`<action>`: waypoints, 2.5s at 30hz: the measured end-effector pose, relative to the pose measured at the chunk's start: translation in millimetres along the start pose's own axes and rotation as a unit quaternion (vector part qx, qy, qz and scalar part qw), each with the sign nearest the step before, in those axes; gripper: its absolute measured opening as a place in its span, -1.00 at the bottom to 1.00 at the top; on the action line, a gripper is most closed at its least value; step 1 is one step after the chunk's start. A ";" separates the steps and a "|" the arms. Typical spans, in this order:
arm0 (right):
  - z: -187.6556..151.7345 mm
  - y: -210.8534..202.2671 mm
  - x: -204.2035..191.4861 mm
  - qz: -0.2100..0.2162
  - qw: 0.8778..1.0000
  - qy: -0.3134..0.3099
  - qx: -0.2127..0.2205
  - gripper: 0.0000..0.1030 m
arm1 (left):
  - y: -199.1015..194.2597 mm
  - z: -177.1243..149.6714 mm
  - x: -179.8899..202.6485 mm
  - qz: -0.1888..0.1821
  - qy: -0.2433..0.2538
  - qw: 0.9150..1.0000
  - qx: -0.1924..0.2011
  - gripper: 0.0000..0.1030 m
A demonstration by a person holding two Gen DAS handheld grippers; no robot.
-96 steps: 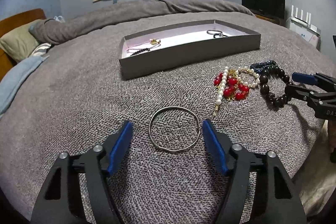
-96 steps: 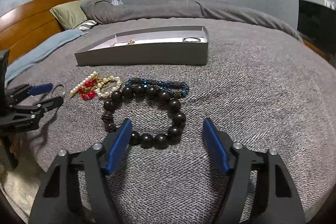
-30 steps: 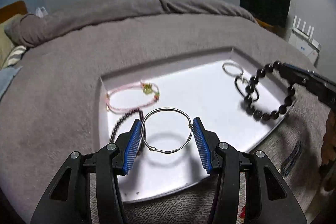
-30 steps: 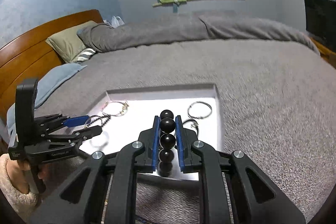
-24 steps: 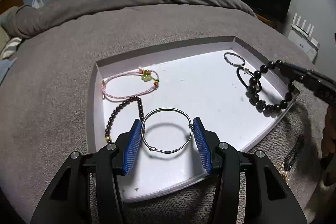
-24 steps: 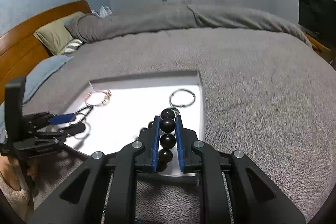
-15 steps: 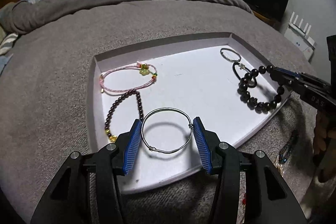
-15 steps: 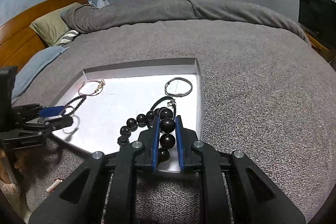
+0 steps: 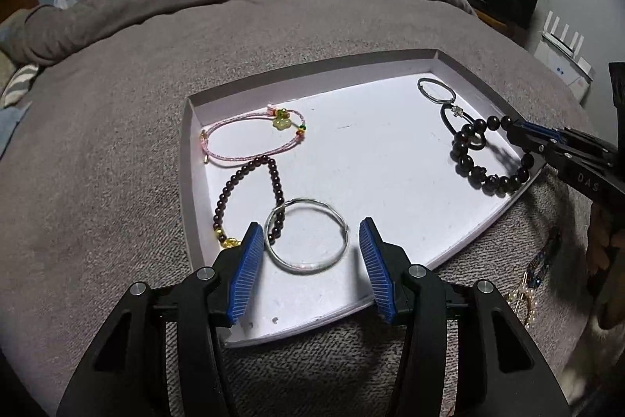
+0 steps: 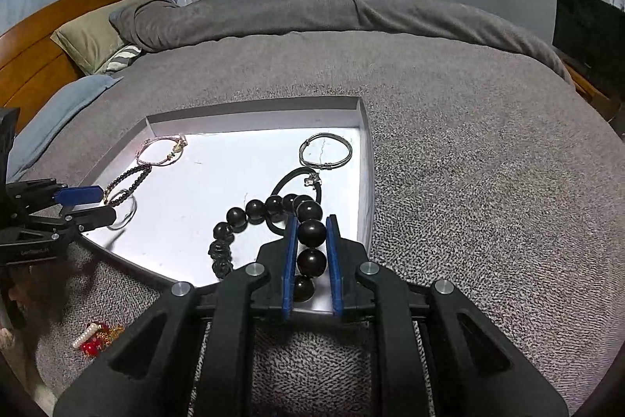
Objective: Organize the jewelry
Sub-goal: 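Carry the silver ring and black bead bracelet into the box and open both tools, then move both open tools back to the loose jewelry beside the box, then grasp the pearl hairpin with the left tool while the right tool grasps the red bead bracelet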
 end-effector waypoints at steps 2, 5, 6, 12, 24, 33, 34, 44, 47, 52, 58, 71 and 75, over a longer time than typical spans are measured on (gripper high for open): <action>0.0 -0.3 0.0 -0.001 1.000 -0.001 0.001 -0.72 | -0.3 -0.2 -0.7 0.001 -0.001 1.000 0.001 0.06; -0.3 -0.6 -0.3 -0.001 1.000 -0.001 0.001 -0.72 | -0.8 -0.1 -0.2 0.003 0.000 1.000 0.001 0.07; -0.3 -0.6 -0.3 -0.001 1.000 -0.001 0.001 -0.72 | -0.8 -0.1 0.1 0.003 0.001 1.000 0.002 0.07; 0.0 -2.5 0.6 0.002 1.000 0.004 0.003 -0.67 | -1.2 0.5 -1.6 0.007 -0.002 1.000 0.005 0.14; 3.4 -16.2 2.7 0.004 0.999 0.005 0.037 0.04 | -13.4 3.5 8.3 0.015 0.014 0.998 0.051 0.28; 7.3 -30.2 2.3 -0.007 0.997 0.009 0.079 0.87 | -37.6 4.9 4.4 0.048 0.003 0.990 0.130 0.73; 7.7 -34.6 4.7 -0.014 0.996 0.015 0.093 0.89 | -39.5 4.1 3.1 0.053 0.001 0.989 0.136 0.80; -14.0 -61.4 21.0 -0.058 0.989 0.032 0.130 0.90 | -63.5 -19.8 13.9 0.056 -0.011 0.981 0.186 0.85; -27.1 -67.5 26.8 -0.052 0.990 0.044 0.127 0.90 | -59.2 -34.8 27.1 0.053 0.004 0.984 0.171 0.85; -45.6 -79.1 34.3 -0.046 0.989 0.062 0.123 0.90 | -55.5 -57.6 49.4 0.028 0.026 0.988 0.151 0.85; -68.3 -88.0 36.3 -0.028 0.991 0.075 0.109 0.90 | -56.4 -83.1 70.1 0.000 0.040 0.990 0.137 0.85; -91.5 -82.6 24.0 -0.029 0.995 0.057 0.075 0.90 | -42.6 -105.1 96.8 -0.036 0.078 0.992 0.097 -0.06; -91.7 -81.7 20.3 -0.028 0.995 0.052 0.074 0.90 | -38.7 -107.2 100.9 -0.031 0.093 0.991 0.090 -0.34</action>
Point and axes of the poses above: each gripper's, at about its wrist camera, not at the fingertips, and y roughly the way its jaws point, x to its right, z to its top, the point moved 6 cm from there along y, roughly the way its jaws point, and after that the axes turned 15 degrees about -z, right-handed, at the moved point
